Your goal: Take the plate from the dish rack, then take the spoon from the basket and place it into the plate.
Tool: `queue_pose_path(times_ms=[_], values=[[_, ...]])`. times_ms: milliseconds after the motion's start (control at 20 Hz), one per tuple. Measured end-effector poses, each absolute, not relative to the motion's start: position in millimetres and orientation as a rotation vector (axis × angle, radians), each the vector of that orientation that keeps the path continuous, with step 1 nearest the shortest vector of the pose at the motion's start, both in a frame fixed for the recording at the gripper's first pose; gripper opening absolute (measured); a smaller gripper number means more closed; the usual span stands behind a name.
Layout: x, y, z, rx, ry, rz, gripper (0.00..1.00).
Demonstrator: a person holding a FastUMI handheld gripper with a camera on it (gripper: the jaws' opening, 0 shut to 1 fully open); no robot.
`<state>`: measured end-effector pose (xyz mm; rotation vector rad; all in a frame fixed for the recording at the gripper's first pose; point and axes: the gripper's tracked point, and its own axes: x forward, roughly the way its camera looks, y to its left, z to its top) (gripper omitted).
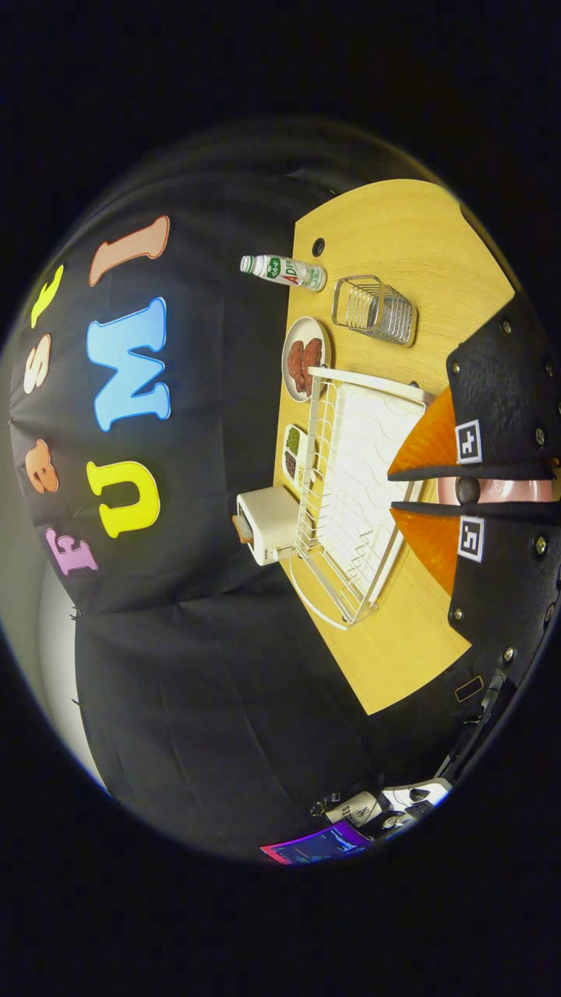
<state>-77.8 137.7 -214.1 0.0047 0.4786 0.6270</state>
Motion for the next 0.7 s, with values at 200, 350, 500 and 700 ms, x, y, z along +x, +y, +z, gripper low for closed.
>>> queue_pose_path(times_ms=[200, 350, 500, 700], values=[[-81, 150, -229, 0.014, 0.475, 0.618, 0.1], [-87, 159, -239, 0.06, 0.49, 0.636, 0.1], [-90, 154, -252, 0.031, 0.507, 0.623, 0.1], [-91, 152, -258, 0.043, 0.517, 0.615, 0.13]])
